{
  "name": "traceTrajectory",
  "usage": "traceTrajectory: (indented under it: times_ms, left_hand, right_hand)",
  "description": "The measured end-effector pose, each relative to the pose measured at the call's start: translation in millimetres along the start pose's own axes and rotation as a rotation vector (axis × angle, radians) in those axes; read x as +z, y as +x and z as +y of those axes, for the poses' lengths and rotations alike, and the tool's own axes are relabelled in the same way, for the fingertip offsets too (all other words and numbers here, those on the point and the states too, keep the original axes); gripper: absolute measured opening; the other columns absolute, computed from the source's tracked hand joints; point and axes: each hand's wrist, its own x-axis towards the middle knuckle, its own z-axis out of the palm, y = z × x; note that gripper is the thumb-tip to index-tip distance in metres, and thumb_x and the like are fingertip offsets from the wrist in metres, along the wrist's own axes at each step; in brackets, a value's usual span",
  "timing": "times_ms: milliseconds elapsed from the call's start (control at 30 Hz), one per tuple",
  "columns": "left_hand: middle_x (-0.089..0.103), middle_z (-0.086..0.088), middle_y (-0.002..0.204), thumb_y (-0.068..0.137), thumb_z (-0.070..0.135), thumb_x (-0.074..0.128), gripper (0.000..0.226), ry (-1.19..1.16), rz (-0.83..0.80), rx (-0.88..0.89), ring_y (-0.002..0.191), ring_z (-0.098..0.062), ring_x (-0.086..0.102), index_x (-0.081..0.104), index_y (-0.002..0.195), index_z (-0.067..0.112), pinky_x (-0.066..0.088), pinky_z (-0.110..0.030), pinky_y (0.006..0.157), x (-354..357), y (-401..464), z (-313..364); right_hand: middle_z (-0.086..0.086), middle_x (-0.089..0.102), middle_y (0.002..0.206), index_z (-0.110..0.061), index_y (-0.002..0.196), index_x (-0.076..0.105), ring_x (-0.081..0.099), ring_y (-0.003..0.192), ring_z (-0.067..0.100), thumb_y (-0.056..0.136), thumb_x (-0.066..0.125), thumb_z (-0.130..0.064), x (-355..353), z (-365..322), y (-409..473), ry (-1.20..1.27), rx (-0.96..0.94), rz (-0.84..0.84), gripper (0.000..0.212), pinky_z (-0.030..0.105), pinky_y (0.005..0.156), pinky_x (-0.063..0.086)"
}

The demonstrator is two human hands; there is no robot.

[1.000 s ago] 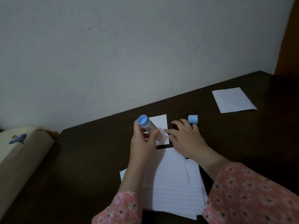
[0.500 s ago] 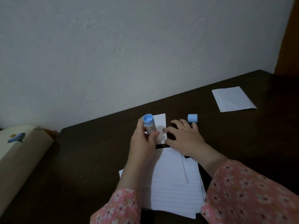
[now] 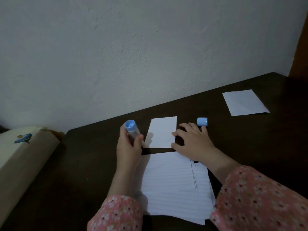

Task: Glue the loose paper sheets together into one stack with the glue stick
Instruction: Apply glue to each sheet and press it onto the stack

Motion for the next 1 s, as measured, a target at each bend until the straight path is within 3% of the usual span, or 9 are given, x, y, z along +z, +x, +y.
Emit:
traceTrajectory:
  times_ms: [100, 167, 300, 400, 533, 667, 767, 900, 1000]
  left_hand:
    - [0.051, 0.0, 0.129, 0.091, 0.022, 0.06, 0.057, -0.287, 0.271, -0.073, 0.12, -0.019, 0.051, 0.03, 0.14, 0.027, 0.046, -0.036, 0.093, -5, -2, 5]
    - [0.049, -0.001, 0.131, 0.091, 0.024, 0.06, 0.059, -0.364, 0.327, -0.06, 0.121, -0.019, 0.05, 0.028, 0.14, 0.029, 0.047, -0.042, 0.097, -8, 0, 8]
    - [0.05, 0.008, 0.117, 0.09, 0.023, 0.061, 0.049, -0.323, 0.175, 0.012, 0.112, -0.013, 0.052, 0.033, 0.129, 0.035, 0.047, -0.038, 0.095, -4, -5, 12]
    - [0.052, 0.008, 0.118, 0.09, 0.023, 0.061, 0.049, -0.275, 0.07, 0.026, 0.112, -0.011, 0.052, 0.035, 0.129, 0.034, 0.047, -0.033, 0.09, 4, -9, 13]
    - [0.055, 0.003, 0.123, 0.09, 0.024, 0.062, 0.05, -0.205, -0.005, 0.042, 0.113, -0.011, 0.051, 0.036, 0.132, 0.029, 0.043, -0.024, 0.083, 10, -12, 14]
    - [0.053, 0.008, 0.115, 0.09, 0.025, 0.062, 0.047, -0.199, -0.01, 0.051, 0.107, -0.007, 0.051, 0.036, 0.129, 0.033, 0.041, -0.018, 0.075, 8, -11, 15]
    - [0.054, 0.007, 0.114, 0.09, 0.026, 0.062, 0.049, -0.188, 0.004, 0.059, 0.106, -0.008, 0.051, 0.036, 0.132, 0.028, 0.041, -0.015, 0.072, 6, -10, 15]
    - [0.054, 0.007, 0.114, 0.09, 0.025, 0.062, 0.048, -0.192, 0.0, 0.054, 0.107, -0.009, 0.052, 0.037, 0.131, 0.029, 0.04, -0.015, 0.072, 6, -8, 12]
    - [0.055, 0.005, 0.116, 0.09, 0.027, 0.062, 0.049, -0.169, -0.026, 0.067, 0.108, -0.01, 0.052, 0.037, 0.133, 0.029, 0.041, -0.018, 0.075, 6, -8, 11]
  right_hand:
    - [-0.005, 0.024, 0.154, -0.034, 0.126, 0.05, 0.008, 0.146, 0.018, 0.085, 0.043, -0.07, 0, -2, 2, 0.034, 0.002, 0.042, 0.055, 0.053, 0.113, 0.012]
    - [-0.008, 0.025, 0.155, -0.033, 0.124, 0.052, 0.008, 0.146, 0.015, 0.094, 0.038, -0.058, -1, -1, 2, 0.118, 0.012, 0.084, 0.042, 0.051, 0.113, 0.012]
    - [-0.006, 0.023, 0.157, -0.031, 0.145, 0.035, 0.007, 0.147, 0.018, 0.102, 0.028, -0.032, 0, 1, 3, -0.018, 0.014, 0.055, 0.043, 0.05, 0.113, 0.013]
    - [-0.003, 0.033, 0.148, -0.033, 0.142, 0.041, 0.019, 0.142, 0.014, 0.1, 0.035, -0.039, -1, -2, 3, -0.003, -0.01, 0.04, 0.043, 0.05, 0.113, 0.014]
    - [-0.01, 0.041, 0.122, -0.035, 0.134, 0.052, 0.039, 0.119, 0.006, 0.098, 0.039, -0.047, -3, -5, 0, 0.051, -0.133, 0.059, 0.04, 0.04, 0.108, 0.021]
    - [-0.007, 0.034, 0.143, -0.035, 0.141, 0.044, 0.027, 0.134, 0.01, 0.097, 0.035, -0.053, -1, -8, -1, -0.001, -0.142, 0.02, 0.048, 0.042, 0.108, 0.019]
    - [-0.007, 0.039, 0.139, -0.036, 0.141, 0.044, 0.032, 0.128, 0.012, 0.097, 0.034, -0.055, 0, -14, -2, 0.012, -0.159, 0.033, 0.049, 0.038, 0.104, 0.025]
    - [-0.011, 0.041, 0.133, -0.037, 0.142, 0.039, 0.035, 0.12, 0.009, 0.096, 0.043, -0.023, -3, -15, -1, 0.112, -0.194, 0.182, 0.048, 0.03, 0.097, 0.032]
    - [-0.01, 0.033, 0.148, -0.032, 0.148, 0.03, 0.027, 0.133, 0.014, 0.092, 0.041, -0.013, -6, -6, 2, 0.024, -0.093, 0.116, 0.059, 0.037, 0.106, 0.027]
